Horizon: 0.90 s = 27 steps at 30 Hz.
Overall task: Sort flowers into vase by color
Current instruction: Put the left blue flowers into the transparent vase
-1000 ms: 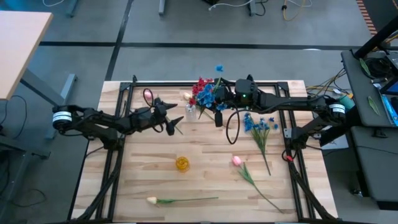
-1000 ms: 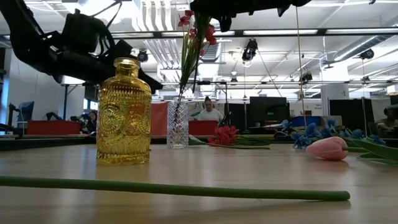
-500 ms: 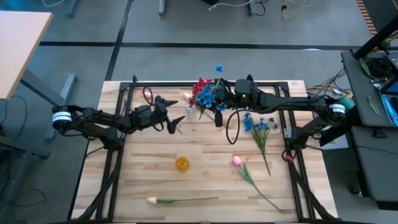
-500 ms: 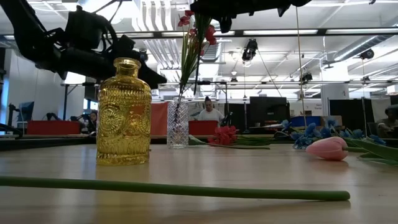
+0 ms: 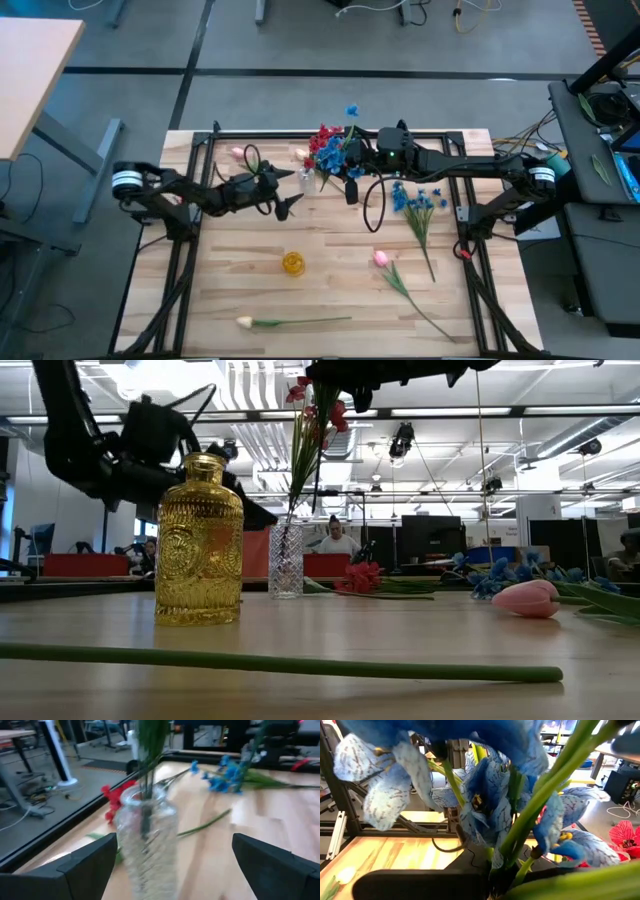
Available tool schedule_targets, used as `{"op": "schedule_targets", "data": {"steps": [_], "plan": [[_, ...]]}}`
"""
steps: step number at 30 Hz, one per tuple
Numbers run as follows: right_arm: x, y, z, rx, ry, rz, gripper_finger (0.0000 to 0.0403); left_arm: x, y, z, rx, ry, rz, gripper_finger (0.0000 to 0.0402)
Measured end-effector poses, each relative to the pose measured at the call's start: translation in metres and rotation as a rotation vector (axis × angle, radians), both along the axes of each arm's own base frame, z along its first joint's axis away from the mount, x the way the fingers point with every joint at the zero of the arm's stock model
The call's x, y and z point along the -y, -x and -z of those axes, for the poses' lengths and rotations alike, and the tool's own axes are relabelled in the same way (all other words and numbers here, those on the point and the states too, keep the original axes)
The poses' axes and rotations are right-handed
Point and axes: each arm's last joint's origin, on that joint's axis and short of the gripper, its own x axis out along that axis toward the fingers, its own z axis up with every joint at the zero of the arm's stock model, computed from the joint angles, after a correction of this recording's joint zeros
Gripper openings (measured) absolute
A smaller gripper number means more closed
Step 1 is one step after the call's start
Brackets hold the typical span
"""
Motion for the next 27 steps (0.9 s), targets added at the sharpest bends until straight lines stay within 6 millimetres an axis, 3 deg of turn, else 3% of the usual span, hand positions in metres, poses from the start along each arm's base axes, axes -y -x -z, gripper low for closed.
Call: {"op": "schedule_targets", "data": {"steps": [9, 27], "plan": [[0.0, 0.0, 0.001, -0.002, -0.002, 0.0, 0.0013, -0.016, -0.003, 0.024, 0.038, -0.02, -0.086, 0.0375], [0.003, -0.01, 0.01, 0.009, 0.012, 0.0, 0.0013, -0.03, -0.025, 0.048, 0.092, -0.016, -0.024, 0.0374]]}}
